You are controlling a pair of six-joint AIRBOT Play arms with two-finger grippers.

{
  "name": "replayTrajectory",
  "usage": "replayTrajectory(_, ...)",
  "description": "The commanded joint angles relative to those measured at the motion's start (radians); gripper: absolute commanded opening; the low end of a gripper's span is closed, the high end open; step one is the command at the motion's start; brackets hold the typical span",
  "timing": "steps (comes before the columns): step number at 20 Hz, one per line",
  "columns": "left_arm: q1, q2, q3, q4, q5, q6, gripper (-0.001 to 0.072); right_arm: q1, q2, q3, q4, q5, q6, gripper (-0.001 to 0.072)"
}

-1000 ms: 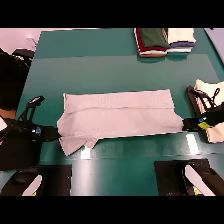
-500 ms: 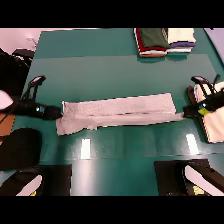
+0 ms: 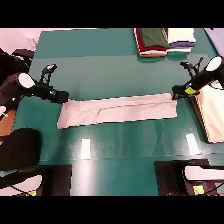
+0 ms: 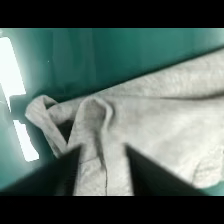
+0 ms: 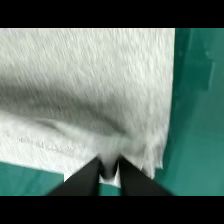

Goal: Fold the shirts.

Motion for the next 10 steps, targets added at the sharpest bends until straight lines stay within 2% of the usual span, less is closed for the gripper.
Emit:
replayTrajectory(1, 0.0, -0.028, 0.046, -0.003, 0.011, -0.024, 0.0426, -0.045, -0.071, 0.074, 0.166, -0.014, -0.033, 0.0383)
replayTrajectory(3, 0.0, -0.028, 0.096, -0.006, -0.062, -0.024, 0.0426, -0.096, -0.065, 0.07, 0.228, 0.0, -0.098, 0.0385)
replayTrajectory(5, 0.0, -0.028, 0.115, -0.058, -0.107, -0.023, 0.0425, -0.172, -0.041, 0.01, 0.227, 0.003, -0.122, 0.0389)
replayTrajectory(7, 0.0, -0.029, 0.115, -0.132, -0.111, -0.023, 0.0415, -0.256, -0.032, -0.072, 0.231, -0.007, -0.133, 0.0543)
replayTrajectory(8, 0.0, -0.029, 0.115, -0.175, -0.104, -0.021, 0.0202, -0.296, -0.038, -0.108, 0.249, -0.008, -0.151, 0.0543)
replayTrajectory(9, 0.0, -0.029, 0.115, -0.216, -0.092, 0.001, 0.0033, -0.33, -0.051, -0.14, 0.283, -0.009, -0.179, 0.0543)
replayTrajectory(10, 0.0, -0.029, 0.115, -0.253, -0.076, 0.013, 0.002, -0.351, -0.069, -0.162, 0.31, -0.008, -0.191, 0.0541)
